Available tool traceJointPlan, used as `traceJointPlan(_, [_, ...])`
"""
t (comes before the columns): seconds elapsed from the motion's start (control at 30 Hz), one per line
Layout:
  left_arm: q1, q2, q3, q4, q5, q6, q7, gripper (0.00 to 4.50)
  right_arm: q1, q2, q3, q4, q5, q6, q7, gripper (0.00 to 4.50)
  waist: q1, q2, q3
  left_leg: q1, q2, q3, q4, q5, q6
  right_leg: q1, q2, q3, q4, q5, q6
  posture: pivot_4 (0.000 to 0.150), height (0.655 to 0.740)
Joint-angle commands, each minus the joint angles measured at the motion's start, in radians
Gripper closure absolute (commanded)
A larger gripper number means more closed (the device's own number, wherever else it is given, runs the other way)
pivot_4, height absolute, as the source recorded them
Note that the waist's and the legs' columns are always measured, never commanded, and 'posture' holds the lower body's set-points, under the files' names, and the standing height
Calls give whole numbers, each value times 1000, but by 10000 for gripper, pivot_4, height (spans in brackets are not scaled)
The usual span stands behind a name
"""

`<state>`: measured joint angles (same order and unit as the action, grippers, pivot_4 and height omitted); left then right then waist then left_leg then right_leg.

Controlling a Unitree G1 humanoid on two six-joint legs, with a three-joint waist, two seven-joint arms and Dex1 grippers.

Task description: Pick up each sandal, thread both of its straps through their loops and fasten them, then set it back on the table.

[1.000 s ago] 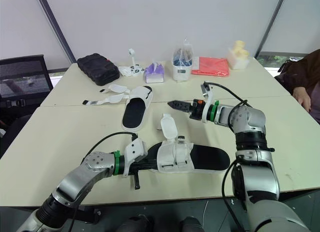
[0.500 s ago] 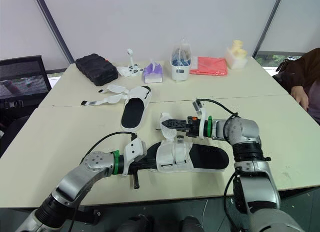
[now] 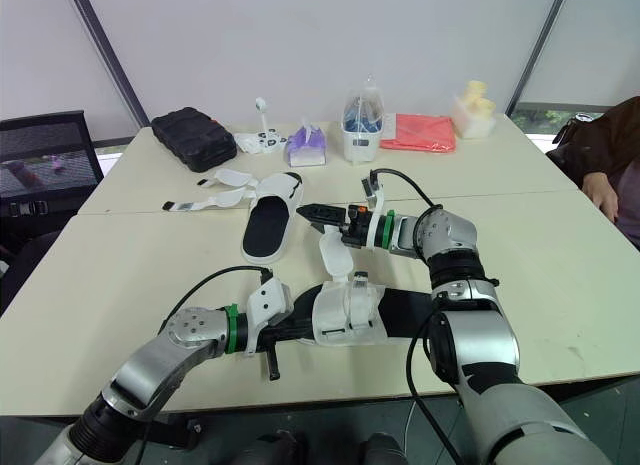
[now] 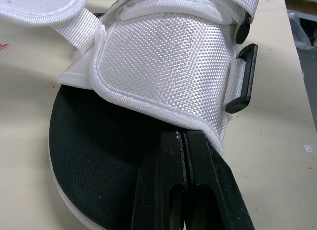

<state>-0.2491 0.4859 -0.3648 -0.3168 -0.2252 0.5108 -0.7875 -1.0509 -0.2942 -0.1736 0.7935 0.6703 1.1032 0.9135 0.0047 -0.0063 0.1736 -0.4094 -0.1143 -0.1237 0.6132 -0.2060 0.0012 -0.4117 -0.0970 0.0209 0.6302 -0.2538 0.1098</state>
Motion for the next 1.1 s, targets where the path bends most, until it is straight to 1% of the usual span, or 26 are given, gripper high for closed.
traceJointPlan(0.03, [12, 7, 13, -5, 17, 11, 19, 45000, -42, 12, -36, 9, 4, -29, 0, 422, -1, 0, 0, 0, 0, 0, 0, 0, 0, 0, 0, 0, 0, 0, 0, 1500, 7400])
traceJointPlan(0.1, [13, 7, 14, -6, 16, 12, 20, 45000, -40, 13, -32, 6, 0, -32, 5, 422, -2, 0, 0, 0, 0, 0, 0, 0, 0, 0, 0, 0, 0, 0, 0, 1500, 7400])
traceJointPlan(0.17, [13, 8, 14, -6, 15, 11, 19, 45000, -38, 15, -35, 6, -5, -47, -1, 5715, -2, 0, 0, 0, 0, 0, 0, 0, 0, 0, 0, 0, 0, 0, 0, 1500, 7400])
traceJointPlan(0.23, [11, 7, 12, -5, 16, 10, 19, 45000, -37, 16, -41, 9, -8, -67, -9, 13296, -2, 0, 0, 0, 0, 0, 0, 0, 0, 0, 0, 0, 0, 0, 0, 1500, 7400])
traceJointPlan(0.27, [9, 7, 11, -3, 16, 9, 18, 45000, -35, 14, -44, 7, -8, -70, -8, 19276, -2, 0, 0, 0, 0, 0, 0, 0, 0, 0, 0, 0, 0, 0, 0, 1500, 7400])
traceJointPlan(0.33, [7, 6, 9, -1, 17, 7, 16, 45000, -33, 12, -49, 1, -10, -73, -7, 29842, -2, 0, 0, 0, 0, 0, 0, 0, 0, 0, 0, 0, 0, 0, 0, 1500, 7400])
traceJointPlan(0.4, [5, 6, 8, 1, 16, 7, 14, 45000, -30, 10, -49, -8, -16, -82, -7, 39986, -2, 0, 0, 0, 0, 0, 0, 0, 0, 0, 0, 0, 0, 0, 0, 1500, 7400])
traceJointPlan(0.43, [3, 5, 6, 3, 16, 6, 12, 45000, -23, 7, -37, -26, -26, -95, 0, 44364, -2, 0, 0, 0, 0, 0, 0, 0, 0, 0, 0, 0, 0, 0, 0, 1500, 7400])
traceJointPlan(0.5, [1, 4, 4, 6, 16, 6, 10, 45000, -12, 4, -20, -55, -39, -113, 15, 44364, -2, 0, 0, 0, 0, 0, 0, 0, 0, 0, 0, 0, 0, 0, 0, 1500, 7400])
traceJointPlan(0.6, [-2, 3, 2, 8, 15, 6, 7, 45000, 23, -3, 36, -147, -74, -173, 56, 44364, -2, 0, 0, 0, 0, 0, 0, 0, 0, 0, 0, 0, 0, 0, 0, 1500, 7400])
traceJointPlan(0.67, [-4, 3, 1, 11, 15, 5, 4, 45000, 76, -20, 108, -272, -119, -253, 99, 44364, -2, 0, 0, 0, 0, 0, 0, 0, 0, 0, 0, 0, 0, 0, 0, 1500, 7400])
traceJointPlan(0.7, [-6, 3, 0, 12, 14, 4, 1, 45000, 131, -37, 165, -376, -174, -363, 123, 44364, 1, 0, 0, 0, 0, 0, 0, 0, 0, 0, 0, 0, 0, 0, 0, 1500, 7400])
traceJointPlan(0.77, [-8, 4, -1, 14, 13, 3, -3, 45000, 217, -71, 237, -531, -243, -516, 166, 44364, 2, 0, 0, 0, 0, 0, 0, 0, -1, 0, 0, 0, 0, 0, 1, 1500, 7400])
traceJointPlan(0.83, [-8, 5, -3, 14, 12, 2, -7, 45000, 305, -107, 283, -634, -327, -723, 189, 44364, 2, 0, 0, 0, 0, 0, 0, 0, -1, 0, 0, -1, 0, 1, 3, 1500, 7400])
traceJointPlan(0.9, [-7, 5, -3, 15, 11, 2, -10, 45000, 373, -143, 323, -689, -419, -934, 201, 44364, 1, 0, 0, 0, 0, 0, 0, 0, -1, 0, 0, -1, 0, 1, 3, 1500, 7400])
traceJointPlan(0.97, [-7, 7, -4, 17, 11, 0, -14, 45000, 422, -164, 344, -726, -474, -1103, 209, 44364, 0, 0, 0, 0, 0, 0, 1, 0, -1, 0, 1, -1, 0, 2, 3, 1500, 7400])
traceJointPlan(1.1, [-8, 12, -7, 26, 14, -10, -27, 45000, 488, -187, 358, -811, -516, -1309, 212, 44364, 1, 0, 0, 1, 0, 0, 0, 0, -1, 1, 1, 0, 0, 1, 3, 1500, 7400])
